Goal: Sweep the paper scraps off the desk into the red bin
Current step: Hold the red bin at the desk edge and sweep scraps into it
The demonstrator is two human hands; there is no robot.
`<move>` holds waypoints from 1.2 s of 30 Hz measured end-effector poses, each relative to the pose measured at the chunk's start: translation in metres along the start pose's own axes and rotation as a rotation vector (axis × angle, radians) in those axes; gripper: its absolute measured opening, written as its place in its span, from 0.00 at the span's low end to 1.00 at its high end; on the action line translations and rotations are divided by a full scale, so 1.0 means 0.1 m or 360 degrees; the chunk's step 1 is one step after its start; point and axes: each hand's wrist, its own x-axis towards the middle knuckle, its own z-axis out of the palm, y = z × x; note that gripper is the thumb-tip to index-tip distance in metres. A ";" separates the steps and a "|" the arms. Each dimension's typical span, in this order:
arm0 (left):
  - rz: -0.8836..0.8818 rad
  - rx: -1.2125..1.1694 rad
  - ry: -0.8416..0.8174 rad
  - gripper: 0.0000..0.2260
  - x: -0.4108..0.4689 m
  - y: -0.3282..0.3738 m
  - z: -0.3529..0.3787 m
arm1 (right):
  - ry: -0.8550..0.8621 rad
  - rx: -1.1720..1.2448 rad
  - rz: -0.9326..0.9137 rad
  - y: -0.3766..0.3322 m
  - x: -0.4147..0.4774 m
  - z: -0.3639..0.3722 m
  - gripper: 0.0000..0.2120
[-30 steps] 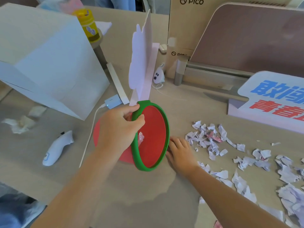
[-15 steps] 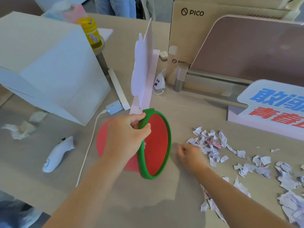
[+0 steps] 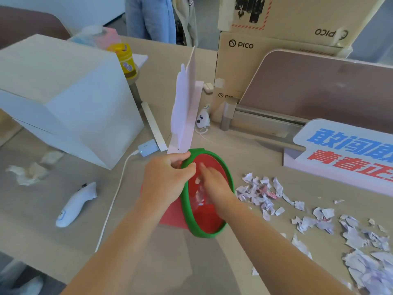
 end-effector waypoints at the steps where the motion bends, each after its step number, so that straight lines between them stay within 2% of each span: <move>1: 0.0007 0.0001 -0.0014 0.13 -0.01 0.01 0.01 | -0.0006 -0.0087 -0.0006 0.02 -0.02 0.01 0.18; 4: 0.0051 -0.0003 -0.0036 0.13 -0.03 0.02 0.07 | 0.0001 -0.0357 -0.0196 0.06 -0.07 -0.05 0.13; 6: 0.0093 0.0003 -0.0049 0.14 -0.03 0.04 0.12 | 0.0008 -0.0391 -0.0372 0.06 -0.13 -0.16 0.12; 9: 0.0135 0.0027 -0.0077 0.14 -0.03 0.07 0.21 | 0.0284 -0.0249 -0.0523 0.09 -0.19 -0.41 0.08; 12: 0.0172 0.0058 -0.0096 0.15 -0.03 0.12 0.31 | 0.0589 0.0055 -0.0492 0.19 -0.14 -0.75 0.07; 14: 0.0193 0.0055 -0.0102 0.15 0.00 0.14 0.36 | 0.0537 0.0284 -0.0398 0.25 -0.09 -0.88 0.06; 17: 0.0198 0.0089 -0.0113 0.15 0.04 0.17 0.44 | 0.0371 0.0430 -0.0366 0.29 -0.03 -0.82 0.06; 21: 0.0228 0.0126 -0.0127 0.15 0.08 0.19 0.51 | -0.0078 0.0766 -0.0052 0.25 -0.05 -0.53 0.07; 22: 0.0232 0.0143 -0.0133 0.15 0.09 0.19 0.51 | -0.0154 0.0710 0.0015 0.25 -0.05 -0.48 0.08; 24: 0.0232 0.0169 -0.0132 0.15 0.11 0.18 0.51 | -0.0071 0.0408 -0.0049 0.28 -0.02 -0.43 0.11; 26: 0.0224 0.0158 -0.0129 0.15 0.13 0.18 0.50 | 0.0244 0.0141 -0.0309 0.32 0.00 -0.52 0.11; 29: 0.0186 0.0125 -0.0127 0.15 0.18 0.17 0.48 | 0.0877 -0.0294 -0.0648 0.45 0.09 -0.86 0.09; 31: 0.0178 0.0116 -0.0126 0.15 0.21 0.18 0.50 | 0.1155 -0.0700 -0.0591 0.65 0.27 -1.13 0.11; 32: 0.0178 0.0109 -0.0128 0.15 0.23 0.18 0.52 | 0.1179 -0.0929 -0.0429 0.76 0.38 -1.23 0.18; 34: 0.0176 0.0103 -0.0144 0.14 0.25 0.21 0.55 | 0.1026 -0.1251 -0.0094 0.96 0.55 -1.37 0.32; 36: 0.0181 0.0118 -0.0152 0.14 0.28 0.22 0.58 | 0.0798 -0.1393 -0.0005 1.08 0.67 -1.42 0.39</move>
